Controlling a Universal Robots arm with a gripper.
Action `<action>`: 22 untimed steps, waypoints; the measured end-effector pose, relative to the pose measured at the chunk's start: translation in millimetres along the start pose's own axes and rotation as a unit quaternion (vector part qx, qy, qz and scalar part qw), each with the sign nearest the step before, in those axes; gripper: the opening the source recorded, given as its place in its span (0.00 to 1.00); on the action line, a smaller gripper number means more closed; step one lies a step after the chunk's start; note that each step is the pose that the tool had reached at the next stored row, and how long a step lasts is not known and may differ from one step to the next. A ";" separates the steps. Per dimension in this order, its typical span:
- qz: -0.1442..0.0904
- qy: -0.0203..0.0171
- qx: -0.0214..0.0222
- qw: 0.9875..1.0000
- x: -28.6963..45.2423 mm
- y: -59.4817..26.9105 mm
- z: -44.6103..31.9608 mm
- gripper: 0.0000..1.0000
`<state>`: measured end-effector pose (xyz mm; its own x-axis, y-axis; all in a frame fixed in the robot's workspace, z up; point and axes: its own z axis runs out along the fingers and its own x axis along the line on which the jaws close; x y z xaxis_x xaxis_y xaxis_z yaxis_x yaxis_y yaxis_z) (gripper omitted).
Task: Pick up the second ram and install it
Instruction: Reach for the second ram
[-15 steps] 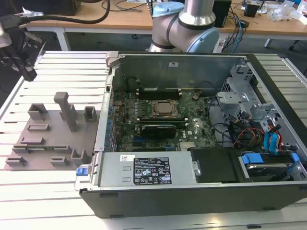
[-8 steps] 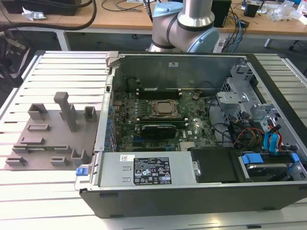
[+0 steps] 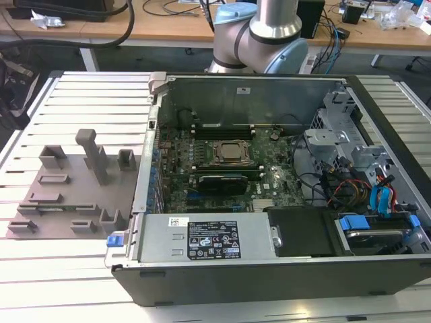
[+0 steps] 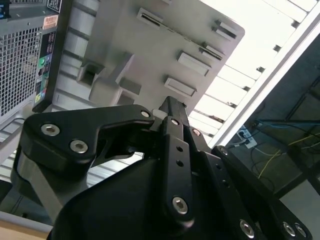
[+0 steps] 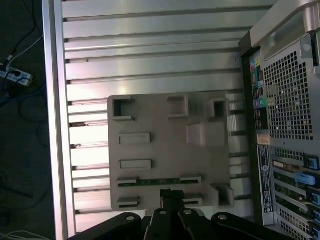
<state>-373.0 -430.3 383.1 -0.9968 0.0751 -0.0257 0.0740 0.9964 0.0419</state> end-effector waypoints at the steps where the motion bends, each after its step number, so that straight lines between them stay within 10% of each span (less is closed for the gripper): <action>1: 0.000 0.000 0.000 1.000 -0.1 -2.1 0.6 0.10; 15: 0.000 0.000 0.000 1.000 -2.9 -40.9 6.1 0.10; 22: 0.000 0.000 0.000 1.000 -3.0 -42.9 6.3 0.10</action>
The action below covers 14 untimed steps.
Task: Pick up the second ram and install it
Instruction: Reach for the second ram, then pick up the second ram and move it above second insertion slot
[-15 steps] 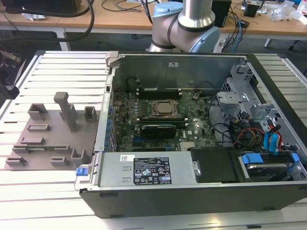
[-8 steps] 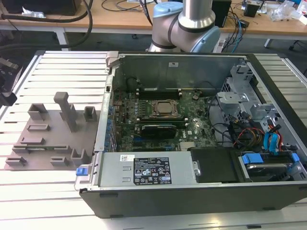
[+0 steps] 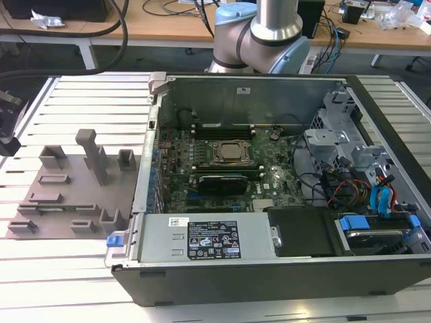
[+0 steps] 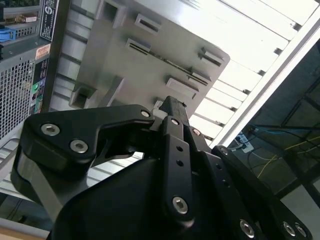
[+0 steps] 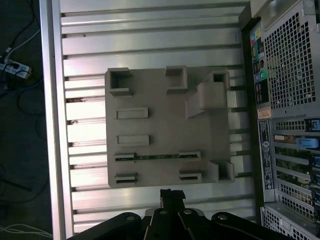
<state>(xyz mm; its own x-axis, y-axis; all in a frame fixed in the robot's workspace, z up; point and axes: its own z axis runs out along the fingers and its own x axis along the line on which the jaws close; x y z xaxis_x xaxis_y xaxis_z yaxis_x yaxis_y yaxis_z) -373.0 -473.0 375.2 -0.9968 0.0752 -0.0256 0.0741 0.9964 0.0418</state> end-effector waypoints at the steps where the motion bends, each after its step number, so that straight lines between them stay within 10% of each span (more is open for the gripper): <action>1: 0.000 0.000 0.000 1.000 0.0 0.0 0.0 0.10; 8: 0.000 0.000 0.000 1.000 0.0 -0.4 0.0 0.10; 14: -0.002 0.000 0.000 1.000 1.5 20.9 1.0 0.10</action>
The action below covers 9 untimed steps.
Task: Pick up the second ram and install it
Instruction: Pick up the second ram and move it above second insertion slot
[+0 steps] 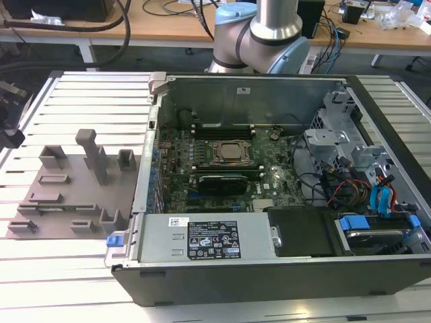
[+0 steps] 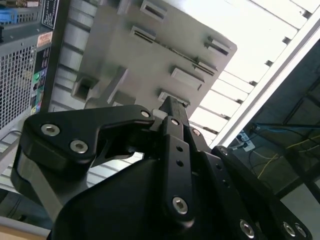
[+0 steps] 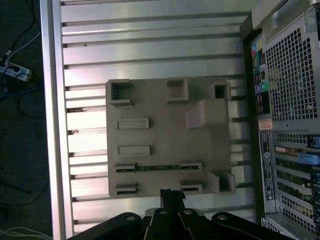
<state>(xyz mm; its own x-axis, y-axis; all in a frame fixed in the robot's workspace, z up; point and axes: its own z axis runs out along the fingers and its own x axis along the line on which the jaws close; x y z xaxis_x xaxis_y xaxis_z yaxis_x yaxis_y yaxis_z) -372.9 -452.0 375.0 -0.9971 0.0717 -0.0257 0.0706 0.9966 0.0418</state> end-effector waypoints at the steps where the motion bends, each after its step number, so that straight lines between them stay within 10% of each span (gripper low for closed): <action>1: -0.002 0.000 0.000 1.000 0.2 2.9 0.2 0.10; 6: -0.056 0.002 -0.001 0.998 0.2 3.5 0.2 0.10; 9: -0.110 0.005 -0.003 0.994 0.2 3.5 0.2 0.10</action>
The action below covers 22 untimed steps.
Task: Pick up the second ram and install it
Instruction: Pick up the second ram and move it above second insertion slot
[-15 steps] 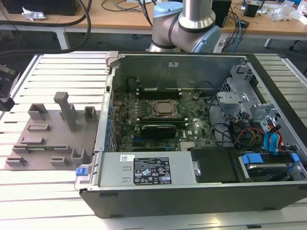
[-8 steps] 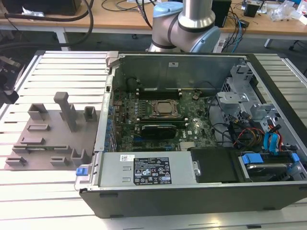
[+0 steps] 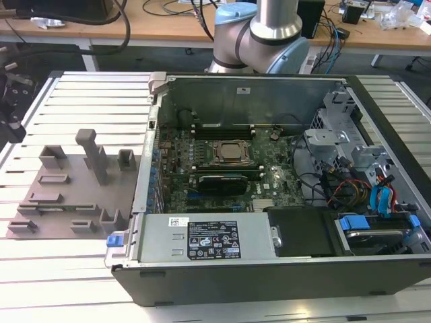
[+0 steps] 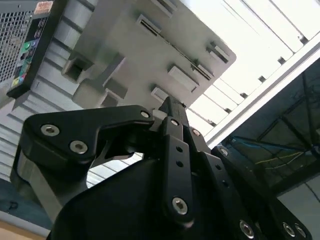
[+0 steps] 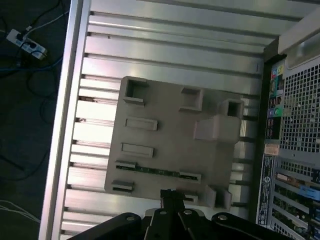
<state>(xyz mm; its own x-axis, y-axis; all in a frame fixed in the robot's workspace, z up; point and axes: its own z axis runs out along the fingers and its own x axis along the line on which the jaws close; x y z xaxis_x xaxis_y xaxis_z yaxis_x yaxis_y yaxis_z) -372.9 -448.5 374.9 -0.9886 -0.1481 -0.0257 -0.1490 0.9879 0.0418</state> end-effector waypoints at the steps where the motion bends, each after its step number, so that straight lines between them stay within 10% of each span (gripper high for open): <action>1: -0.013 0.001 0.000 1.000 0.0 0.0 0.0 0.10; 8: -0.076 0.003 -0.002 0.997 0.0 0.0 0.0 0.10; 19: -0.152 0.006 -0.004 0.988 0.0 0.0 0.0 0.10; 22: -0.179 0.008 -0.005 0.984 0.0 0.0 0.0 0.10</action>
<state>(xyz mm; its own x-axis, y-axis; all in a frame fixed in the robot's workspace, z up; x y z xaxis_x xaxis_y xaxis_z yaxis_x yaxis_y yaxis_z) -372.9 -448.5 374.9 -0.8725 -0.4879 -0.0256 -0.4886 0.8715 0.0418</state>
